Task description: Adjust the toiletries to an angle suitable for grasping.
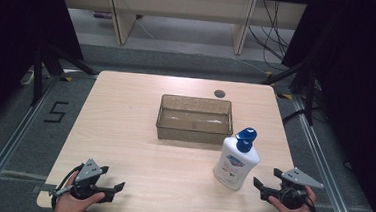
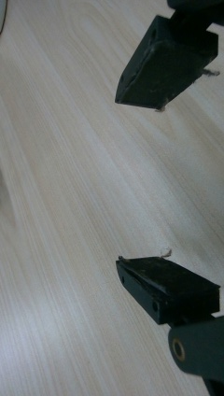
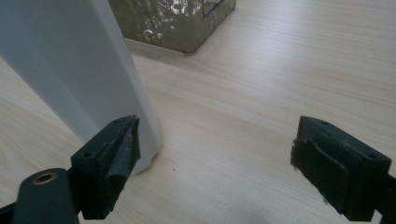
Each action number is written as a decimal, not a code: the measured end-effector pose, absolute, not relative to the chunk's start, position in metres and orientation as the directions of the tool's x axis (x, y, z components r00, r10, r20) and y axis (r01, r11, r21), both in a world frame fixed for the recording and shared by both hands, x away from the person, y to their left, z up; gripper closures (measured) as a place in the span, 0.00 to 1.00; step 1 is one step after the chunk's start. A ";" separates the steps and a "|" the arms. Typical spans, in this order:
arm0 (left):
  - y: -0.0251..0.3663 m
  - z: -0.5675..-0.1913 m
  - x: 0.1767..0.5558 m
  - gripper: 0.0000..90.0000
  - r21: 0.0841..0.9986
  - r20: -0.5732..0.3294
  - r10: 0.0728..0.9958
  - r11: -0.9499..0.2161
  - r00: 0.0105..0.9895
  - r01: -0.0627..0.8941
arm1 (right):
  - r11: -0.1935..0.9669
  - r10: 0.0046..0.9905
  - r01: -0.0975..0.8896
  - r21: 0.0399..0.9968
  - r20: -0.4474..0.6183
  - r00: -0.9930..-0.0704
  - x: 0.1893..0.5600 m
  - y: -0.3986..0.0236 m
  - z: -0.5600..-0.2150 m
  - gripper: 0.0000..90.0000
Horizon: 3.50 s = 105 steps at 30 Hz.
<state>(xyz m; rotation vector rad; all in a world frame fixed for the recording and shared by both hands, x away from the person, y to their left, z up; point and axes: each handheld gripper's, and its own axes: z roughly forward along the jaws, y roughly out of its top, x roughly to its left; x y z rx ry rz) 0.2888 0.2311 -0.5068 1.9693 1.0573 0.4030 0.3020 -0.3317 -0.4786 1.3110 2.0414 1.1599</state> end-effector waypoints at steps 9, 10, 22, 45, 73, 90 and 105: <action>0.233 -0.506 0.289 0.18 0.789 -0.086 0.795 -0.313 0.601 0.528 | 0.187 0.886 0.493 0.850 0.071 -0.458 0.301 -0.332 -0.475 0.19; 0.233 -0.506 0.289 0.18 0.786 -0.087 0.793 -0.317 0.603 0.530 | 0.181 0.887 0.482 0.857 0.069 -0.456 0.301 -0.333 -0.475 0.19; 0.231 -0.507 0.289 0.18 0.798 -0.108 0.799 -0.286 0.592 0.531 | 0.188 0.885 0.444 0.876 0.045 -0.463 0.298 -0.333 -0.459 0.20; 0.232 -0.507 0.290 0.19 0.785 -0.091 0.789 -0.318 0.607 0.532 | 0.157 0.865 0.391 0.907 0.065 -0.498 0.285 -0.334 -0.425 0.17; 0.232 -0.507 0.290 0.20 0.779 -0.087 0.782 -0.333 0.617 0.531 | 0.163 0.826 0.342 0.925 0.061 -0.560 0.265 -0.323 -0.388 0.21; 0.228 -0.508 0.290 0.20 0.795 -0.111 0.788 -0.295 0.606 0.530 | 0.174 0.779 0.252 0.952 0.023 -0.626 0.277 -0.298 -0.366 0.19; 0.229 -0.507 0.290 0.20 0.795 -0.106 0.792 -0.296 0.602 0.529 | 0.182 0.750 0.231 0.956 0.017 -0.661 0.294 -0.280 -0.359 0.18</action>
